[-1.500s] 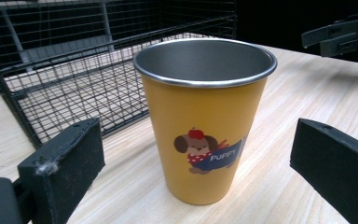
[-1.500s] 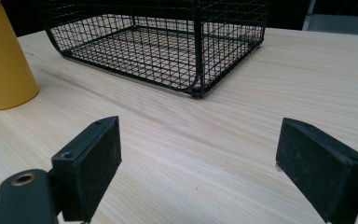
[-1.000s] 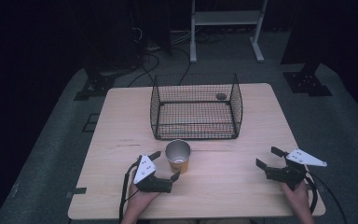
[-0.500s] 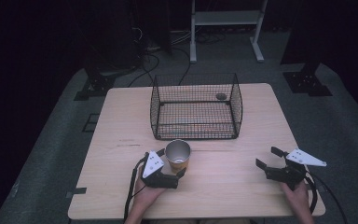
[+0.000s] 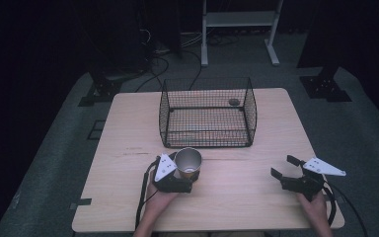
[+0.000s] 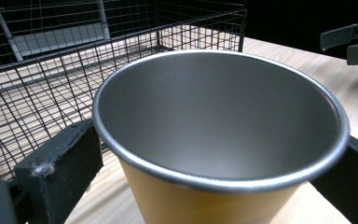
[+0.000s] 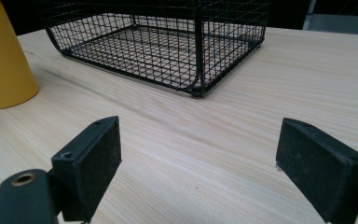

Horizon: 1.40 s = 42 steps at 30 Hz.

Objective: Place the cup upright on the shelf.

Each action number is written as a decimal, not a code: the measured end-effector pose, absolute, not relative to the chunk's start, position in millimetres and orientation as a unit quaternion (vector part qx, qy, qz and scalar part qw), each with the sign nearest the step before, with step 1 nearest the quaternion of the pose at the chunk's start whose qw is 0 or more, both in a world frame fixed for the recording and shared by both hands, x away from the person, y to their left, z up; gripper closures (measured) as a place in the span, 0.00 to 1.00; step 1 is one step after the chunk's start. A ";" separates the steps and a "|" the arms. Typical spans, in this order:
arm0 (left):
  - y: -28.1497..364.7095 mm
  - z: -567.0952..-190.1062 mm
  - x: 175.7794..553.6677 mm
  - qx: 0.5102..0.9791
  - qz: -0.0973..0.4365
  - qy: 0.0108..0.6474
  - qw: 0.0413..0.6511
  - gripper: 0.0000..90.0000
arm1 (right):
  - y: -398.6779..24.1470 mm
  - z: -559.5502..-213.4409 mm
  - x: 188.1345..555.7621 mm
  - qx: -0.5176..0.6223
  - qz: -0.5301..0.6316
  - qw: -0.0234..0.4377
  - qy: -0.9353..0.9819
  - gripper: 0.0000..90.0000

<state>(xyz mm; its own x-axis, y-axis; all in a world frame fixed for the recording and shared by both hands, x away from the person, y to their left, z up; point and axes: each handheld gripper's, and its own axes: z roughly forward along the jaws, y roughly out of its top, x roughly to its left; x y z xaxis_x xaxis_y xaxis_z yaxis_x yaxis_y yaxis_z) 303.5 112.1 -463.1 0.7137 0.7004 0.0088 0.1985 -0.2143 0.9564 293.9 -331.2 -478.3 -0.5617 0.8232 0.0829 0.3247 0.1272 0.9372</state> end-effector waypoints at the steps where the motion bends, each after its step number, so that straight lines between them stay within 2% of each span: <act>1: 111.5 -463.2 304.0 0.745 0.228 0.302 0.550 0.01 | -331.3 -478.3 293.9 0.403 0.524 0.238 0.712 0.14; 8: 106.5 -463.0 307.5 0.745 0.225 0.304 0.550 0.01 | -331.5 -478.3 293.9 0.403 0.524 0.237 0.712 0.14; 13: 106.2 -462.6 307.6 0.747 0.225 0.294 0.552 0.14 | -331.7 -478.3 293.9 0.404 0.524 0.236 0.712 0.14; 27: 107.3 -451.0 310.5 0.750 0.222 0.290 0.551 0.14 | -332.6 -478.3 294.2 0.406 0.527 0.235 0.709 0.14; 42: 108.7 -413.4 321.9 0.743 0.228 0.269 0.569 0.14 | -332.0 -478.3 294.2 0.404 0.525 0.236 0.711 0.14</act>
